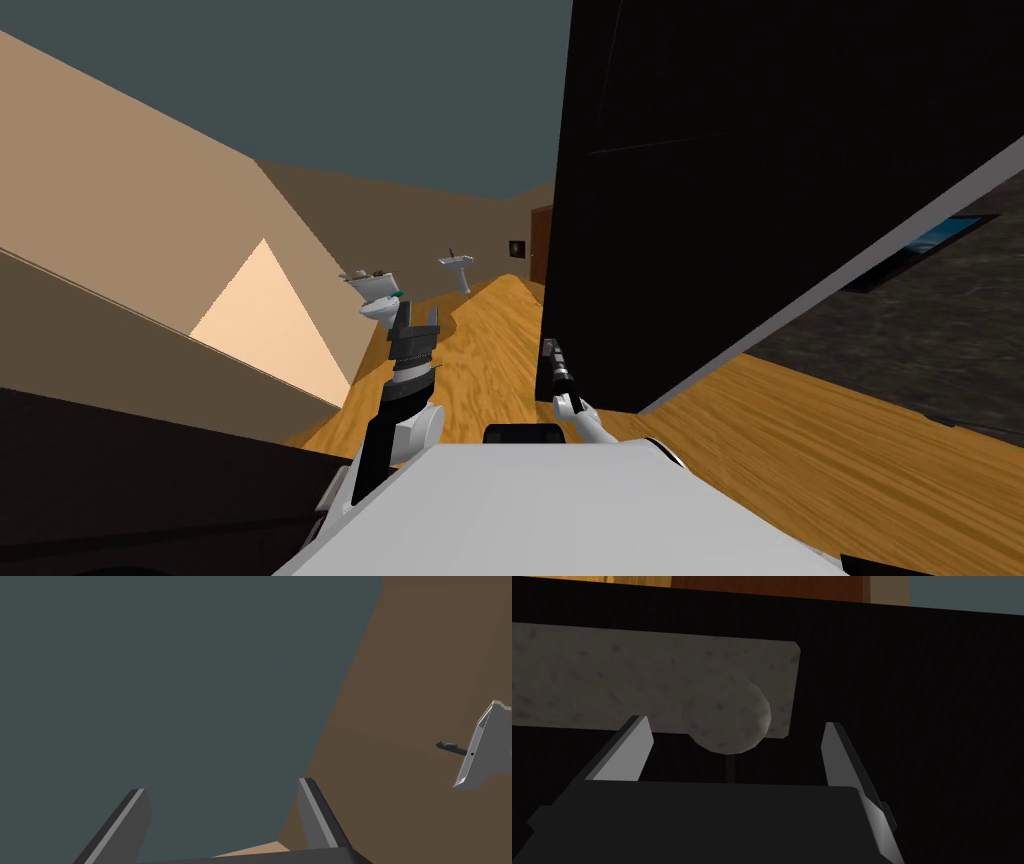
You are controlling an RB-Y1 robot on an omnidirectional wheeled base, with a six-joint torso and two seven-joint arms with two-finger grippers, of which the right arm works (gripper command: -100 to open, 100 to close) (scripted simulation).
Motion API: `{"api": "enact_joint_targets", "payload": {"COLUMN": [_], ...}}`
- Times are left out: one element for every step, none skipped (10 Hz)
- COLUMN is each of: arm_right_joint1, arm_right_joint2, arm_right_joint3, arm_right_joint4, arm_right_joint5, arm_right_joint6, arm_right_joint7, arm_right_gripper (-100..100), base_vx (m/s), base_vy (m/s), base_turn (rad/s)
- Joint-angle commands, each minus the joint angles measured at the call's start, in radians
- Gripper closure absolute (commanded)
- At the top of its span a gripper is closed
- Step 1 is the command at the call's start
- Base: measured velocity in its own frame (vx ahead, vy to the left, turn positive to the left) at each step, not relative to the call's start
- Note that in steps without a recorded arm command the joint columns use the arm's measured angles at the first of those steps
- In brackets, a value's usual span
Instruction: Push the door open
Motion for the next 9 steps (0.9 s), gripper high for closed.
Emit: {"api": "enact_joint_targets", "payload": {"arm_right_joint1": [0.001,0.001,0.001,0.001,0.001,0.001,0.001,0.0,0.0], "arm_right_joint2": [-0.002,-0.002,-0.002,-0.002,-0.002,-0.002,-0.031,-0.036,-0.05], "arm_right_joint3": [0.0,0.0,0.0,0.0,0.0,0.0,-0.017,-0.021,-0.034], "arm_right_joint4": [-0.004,-0.004,-0.004,-0.004,-0.004,-0.004,-0.004,-0.004,-0.005], "arm_right_joint5": [0.0,0.0,0.0,0.0,0.0,0.0,-0.013,-0.017,-0.027], "arm_right_joint6": [0.004,0.004,0.004,0.004,0.004,0.004,0.004,0.004,0.004], "arm_right_joint7": [0.0,0.0,0.0,0.0,0.0,0.0,0.007,0.008,0.013], "arm_right_gripper": [100,100,100,100,100,100,100,100,100], "base_vx": [-0.007,-0.012,-0.005,0.0,0.0,0.0,0.11,0.169,0.201], "base_vy": [-0.006,-0.013,-0.01,0.0,0.0,0.0,0.041,0.095,0.096], "base_turn": [-0.005,0.004,0.01,0.0,0.0,0.0,-0.023,-0.045,-0.089]}}
